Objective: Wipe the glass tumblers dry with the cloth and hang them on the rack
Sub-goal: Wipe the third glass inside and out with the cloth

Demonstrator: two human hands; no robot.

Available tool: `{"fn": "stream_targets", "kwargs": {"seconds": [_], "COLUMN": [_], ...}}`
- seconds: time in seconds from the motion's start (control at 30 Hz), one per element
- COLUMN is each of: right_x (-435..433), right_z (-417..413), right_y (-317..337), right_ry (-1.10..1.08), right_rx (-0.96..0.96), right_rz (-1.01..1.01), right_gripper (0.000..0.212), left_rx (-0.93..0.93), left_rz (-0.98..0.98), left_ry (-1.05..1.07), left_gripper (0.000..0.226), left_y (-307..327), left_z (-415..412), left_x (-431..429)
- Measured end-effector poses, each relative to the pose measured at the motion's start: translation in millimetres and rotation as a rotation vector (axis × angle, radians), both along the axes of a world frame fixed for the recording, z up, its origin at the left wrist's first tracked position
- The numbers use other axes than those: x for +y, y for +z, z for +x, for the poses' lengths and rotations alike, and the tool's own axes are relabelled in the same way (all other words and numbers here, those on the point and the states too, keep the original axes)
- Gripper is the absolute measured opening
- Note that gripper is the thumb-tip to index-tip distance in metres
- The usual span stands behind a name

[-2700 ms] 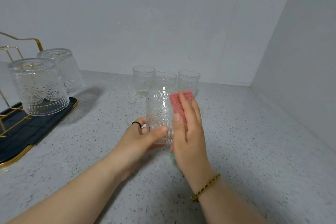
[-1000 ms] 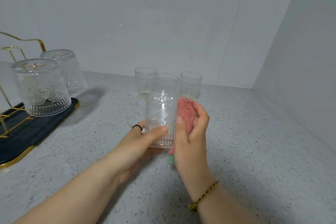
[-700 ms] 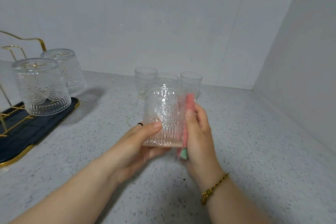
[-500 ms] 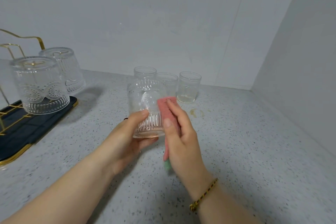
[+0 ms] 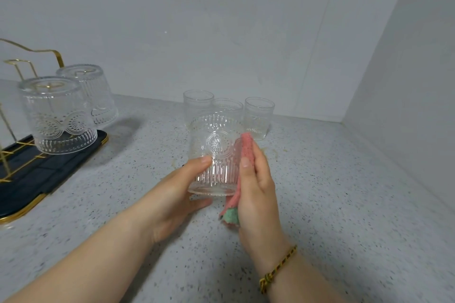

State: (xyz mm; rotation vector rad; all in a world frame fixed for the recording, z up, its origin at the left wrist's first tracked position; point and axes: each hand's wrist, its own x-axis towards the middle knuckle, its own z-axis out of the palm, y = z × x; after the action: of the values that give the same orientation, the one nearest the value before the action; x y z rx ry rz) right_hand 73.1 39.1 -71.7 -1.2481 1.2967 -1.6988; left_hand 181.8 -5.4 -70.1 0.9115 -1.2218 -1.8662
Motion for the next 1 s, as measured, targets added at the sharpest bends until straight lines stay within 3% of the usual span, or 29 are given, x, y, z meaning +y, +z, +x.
{"fn": "stream_targets", "kwargs": {"seconds": [0.3, 0.43, 0.57, 0.63, 0.7, 0.87, 1.0], "right_x": [-6, -3, -3, -3, -1, 1, 1], "right_z": [0, 6, -10, -17, -13, 5, 1], "right_y": [-1, -2, 12, 13, 9, -1, 5], "right_ry": [-0.155, -0.145, -0.126, -0.035, 0.052, 0.044, -0.088], "right_rx": [0.282, 0.394, 0.231, 0.021, -0.04, 0.176, 0.361], "right_rz": [-0.031, -0.106, -0.113, -0.03, 0.084, 0.052, -0.117], "right_gripper": [0.037, 0.033, 0.034, 0.033, 0.037, 0.041, 0.035], "left_rx": [-0.025, -0.028, 0.054, 0.127, 0.177, 0.116, 0.047], "left_rz": [-0.012, -0.067, -0.027, -0.022, -0.015, -0.009, -0.086], "left_ry": [0.043, 0.016, -0.05, -0.099, -0.102, 0.027, -0.067], "left_gripper": [0.043, 0.056, 0.044, 0.043, 0.031, 0.034, 0.04], "left_y": [-3, -4, -3, -3, -2, 0, 0], "left_z": [-6, -6, -3, -2, -3, 0, 2], "left_x": [3, 4, 2, 3, 3, -6, -3]}}
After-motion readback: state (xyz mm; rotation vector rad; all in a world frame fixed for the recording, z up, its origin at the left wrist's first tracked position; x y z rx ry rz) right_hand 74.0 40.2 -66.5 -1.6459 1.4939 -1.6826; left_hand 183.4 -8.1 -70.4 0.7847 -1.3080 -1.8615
